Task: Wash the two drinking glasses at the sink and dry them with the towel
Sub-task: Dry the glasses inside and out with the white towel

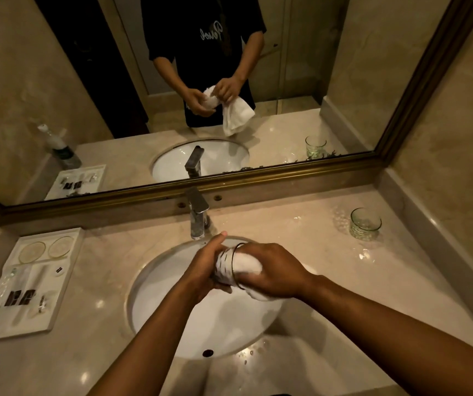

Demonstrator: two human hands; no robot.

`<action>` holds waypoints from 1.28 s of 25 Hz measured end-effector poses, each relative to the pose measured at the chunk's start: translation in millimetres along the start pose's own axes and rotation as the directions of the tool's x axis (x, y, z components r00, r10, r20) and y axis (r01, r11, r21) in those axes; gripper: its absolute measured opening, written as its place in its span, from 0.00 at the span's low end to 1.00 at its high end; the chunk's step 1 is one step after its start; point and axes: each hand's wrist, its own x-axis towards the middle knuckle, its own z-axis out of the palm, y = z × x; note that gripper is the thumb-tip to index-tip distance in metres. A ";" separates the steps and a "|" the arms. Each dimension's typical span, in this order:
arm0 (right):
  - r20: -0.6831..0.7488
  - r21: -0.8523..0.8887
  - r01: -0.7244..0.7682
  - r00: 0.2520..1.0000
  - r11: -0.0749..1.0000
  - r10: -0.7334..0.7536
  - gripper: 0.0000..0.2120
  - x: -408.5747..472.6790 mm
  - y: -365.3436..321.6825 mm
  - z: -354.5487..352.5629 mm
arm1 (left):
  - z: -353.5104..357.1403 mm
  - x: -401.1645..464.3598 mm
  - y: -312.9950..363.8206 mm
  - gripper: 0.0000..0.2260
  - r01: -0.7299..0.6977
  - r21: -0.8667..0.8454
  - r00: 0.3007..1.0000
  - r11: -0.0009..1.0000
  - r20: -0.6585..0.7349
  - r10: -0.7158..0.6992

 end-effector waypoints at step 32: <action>-0.245 -0.474 0.269 0.874 0.838 -0.419 0.23 1.3 17.0 -8.7 | -30.5 4.3 -34.6 0.16 0.507 -0.361 0.822 0.783 0.475 -0.313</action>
